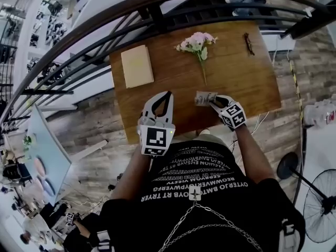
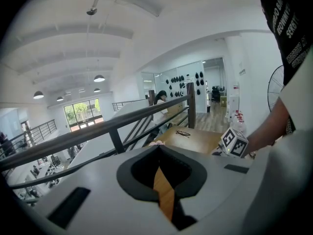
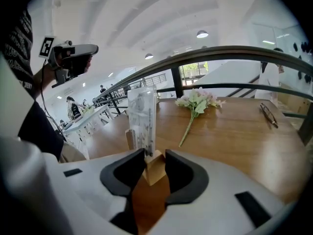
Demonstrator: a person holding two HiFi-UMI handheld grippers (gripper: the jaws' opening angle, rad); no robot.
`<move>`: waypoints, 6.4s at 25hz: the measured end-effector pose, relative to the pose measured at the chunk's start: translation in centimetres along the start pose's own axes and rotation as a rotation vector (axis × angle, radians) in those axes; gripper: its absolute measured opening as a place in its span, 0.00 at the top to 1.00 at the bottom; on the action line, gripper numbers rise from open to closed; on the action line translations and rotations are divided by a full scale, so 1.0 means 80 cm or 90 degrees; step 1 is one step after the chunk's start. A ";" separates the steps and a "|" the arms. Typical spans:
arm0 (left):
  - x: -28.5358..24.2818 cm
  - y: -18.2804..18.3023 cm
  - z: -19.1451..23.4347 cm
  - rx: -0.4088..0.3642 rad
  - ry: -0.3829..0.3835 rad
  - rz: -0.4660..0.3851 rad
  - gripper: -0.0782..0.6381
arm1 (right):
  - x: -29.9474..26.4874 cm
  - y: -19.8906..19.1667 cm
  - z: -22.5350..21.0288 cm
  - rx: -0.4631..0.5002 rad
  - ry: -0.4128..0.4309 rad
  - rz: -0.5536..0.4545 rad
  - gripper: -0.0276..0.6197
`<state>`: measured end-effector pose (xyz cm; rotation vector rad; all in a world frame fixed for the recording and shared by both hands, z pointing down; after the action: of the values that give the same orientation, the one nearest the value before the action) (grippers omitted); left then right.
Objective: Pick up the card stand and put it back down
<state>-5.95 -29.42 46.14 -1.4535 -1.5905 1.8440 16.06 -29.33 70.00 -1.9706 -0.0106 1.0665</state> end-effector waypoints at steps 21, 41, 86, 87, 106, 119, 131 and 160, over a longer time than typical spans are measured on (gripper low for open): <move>0.048 0.009 -0.044 0.003 0.010 -0.045 0.86 | 0.117 0.107 0.044 0.035 -0.037 -0.090 0.74; 0.074 0.030 -0.076 -0.011 0.026 -0.091 0.86 | 0.241 0.174 0.085 0.066 -0.041 -0.187 0.74; 0.006 0.029 -0.024 -0.007 0.012 -0.031 0.86 | 0.123 0.135 0.022 0.008 -0.030 -0.116 0.74; 0.004 0.028 -0.019 -0.006 0.012 -0.030 0.86 | 0.115 0.132 0.018 0.008 -0.030 -0.110 0.74; -0.020 0.006 0.048 0.004 0.010 0.024 0.86 | -0.028 0.037 -0.005 -0.004 -0.021 0.013 0.74; -0.017 -0.015 0.046 0.005 -0.001 0.035 0.86 | -0.065 0.004 0.000 0.113 -0.043 0.018 0.73; 0.007 0.002 0.011 -0.001 -0.001 -0.014 0.86 | 0.042 0.030 -0.010 0.046 -0.171 -0.075 0.89; 0.117 0.050 -0.100 0.027 0.053 -0.141 0.86 | 0.332 0.125 0.084 0.082 -0.237 -0.325 0.94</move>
<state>-2.02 -19.21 39.19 -1.2626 -1.5922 1.6617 24.62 -20.80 43.42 -1.5127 -0.5985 1.0382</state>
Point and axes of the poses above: the fingertips, and each gripper's own axes: x backward along the fingers, z to its left, y out of its top, the point moved 5 cm from there along x, backward along the fingers, and after that the axes turned 2 degrees about -y, right-handed, at the moved point
